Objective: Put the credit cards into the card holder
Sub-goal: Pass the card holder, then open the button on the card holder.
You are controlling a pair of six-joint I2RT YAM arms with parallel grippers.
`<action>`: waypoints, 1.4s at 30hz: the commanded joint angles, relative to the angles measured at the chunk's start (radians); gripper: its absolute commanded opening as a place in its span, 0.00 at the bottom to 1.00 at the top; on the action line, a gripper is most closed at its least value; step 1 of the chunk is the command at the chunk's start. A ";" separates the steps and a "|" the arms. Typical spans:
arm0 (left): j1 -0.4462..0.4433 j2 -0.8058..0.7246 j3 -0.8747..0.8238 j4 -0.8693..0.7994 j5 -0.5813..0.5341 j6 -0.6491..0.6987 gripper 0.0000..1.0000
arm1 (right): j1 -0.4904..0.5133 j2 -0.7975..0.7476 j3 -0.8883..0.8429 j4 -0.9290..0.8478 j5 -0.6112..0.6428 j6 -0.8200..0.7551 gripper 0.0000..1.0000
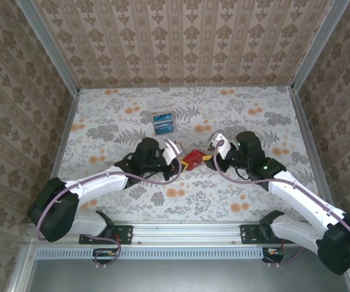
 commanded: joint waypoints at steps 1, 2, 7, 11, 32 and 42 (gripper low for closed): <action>0.023 -0.005 -0.008 0.068 -0.164 -0.156 0.00 | 0.003 0.007 -0.042 0.084 0.179 0.404 0.47; 0.020 0.002 -0.008 0.070 -0.203 -0.163 0.00 | 0.003 0.020 -0.033 0.073 0.170 0.534 0.46; 0.013 0.048 0.008 0.055 -0.293 -0.230 0.00 | 0.017 0.130 -0.012 0.129 0.038 1.293 0.40; 0.013 0.078 0.008 0.081 -0.299 -0.257 0.00 | 0.090 0.231 0.064 0.153 0.068 1.329 0.40; 0.013 0.090 -0.027 0.203 -0.153 -0.273 0.00 | 0.137 0.624 0.261 0.188 0.132 1.325 0.23; 0.018 0.099 -0.014 0.123 -0.315 -0.296 0.00 | 0.135 0.527 0.253 0.020 0.233 1.201 0.00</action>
